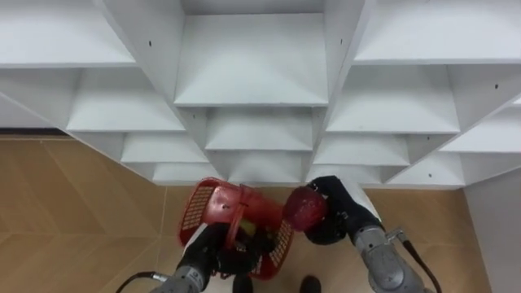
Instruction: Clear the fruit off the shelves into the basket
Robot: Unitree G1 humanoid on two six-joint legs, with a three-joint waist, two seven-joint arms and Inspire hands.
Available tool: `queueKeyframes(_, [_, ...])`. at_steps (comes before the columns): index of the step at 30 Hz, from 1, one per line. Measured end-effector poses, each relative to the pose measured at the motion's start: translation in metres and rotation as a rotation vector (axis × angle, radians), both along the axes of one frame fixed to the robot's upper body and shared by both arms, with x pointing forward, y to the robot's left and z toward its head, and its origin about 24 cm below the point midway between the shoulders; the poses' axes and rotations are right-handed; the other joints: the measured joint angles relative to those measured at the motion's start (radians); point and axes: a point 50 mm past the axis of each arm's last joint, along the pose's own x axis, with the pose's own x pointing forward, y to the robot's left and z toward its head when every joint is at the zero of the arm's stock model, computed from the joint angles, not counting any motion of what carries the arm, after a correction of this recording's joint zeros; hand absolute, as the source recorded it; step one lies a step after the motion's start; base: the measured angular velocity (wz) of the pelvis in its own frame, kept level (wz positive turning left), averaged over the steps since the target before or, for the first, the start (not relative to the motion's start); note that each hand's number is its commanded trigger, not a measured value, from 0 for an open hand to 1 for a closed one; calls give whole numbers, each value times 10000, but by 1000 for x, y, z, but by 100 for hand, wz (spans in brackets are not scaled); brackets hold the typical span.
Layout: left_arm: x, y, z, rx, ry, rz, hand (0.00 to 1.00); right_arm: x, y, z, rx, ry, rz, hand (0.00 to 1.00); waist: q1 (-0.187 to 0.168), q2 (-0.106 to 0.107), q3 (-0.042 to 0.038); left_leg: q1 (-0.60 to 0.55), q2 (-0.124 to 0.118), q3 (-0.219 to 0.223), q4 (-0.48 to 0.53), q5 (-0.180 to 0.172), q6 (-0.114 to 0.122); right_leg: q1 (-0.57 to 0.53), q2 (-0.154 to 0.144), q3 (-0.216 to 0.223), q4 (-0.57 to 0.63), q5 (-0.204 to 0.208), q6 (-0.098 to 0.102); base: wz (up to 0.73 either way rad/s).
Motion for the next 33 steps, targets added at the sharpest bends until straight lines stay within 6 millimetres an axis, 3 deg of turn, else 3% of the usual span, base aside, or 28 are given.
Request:
queueKeyframes(10, [7, -9, 7, -114, -677, -532, 100, -11, 12, -11, -818, 568, 1505, 100, 19, -29, 19, -34, 6, -2, 69, -1, 0, -22, -12, -3, 35, -10, -2, 0])
queueKeyframes(26, [15, -11, 16, -390, -1164, -978, 100, -11, 11, -12, -1708, 656, 2365, 100, 5, -46, 39, -364, 26, 2, 195, -4, -3, -342, -20, -24, 172, -44, -28, 0])
queueKeyframes(33, [13, -15, 16, -550, -1116, -1429, 100, -15, 9, -19, -1998, 1129, 2596, 100, 26, -121, 90, -370, 23, 0, 226, -4, -3, -342, -25, -15, 185, -50, -26, 0])
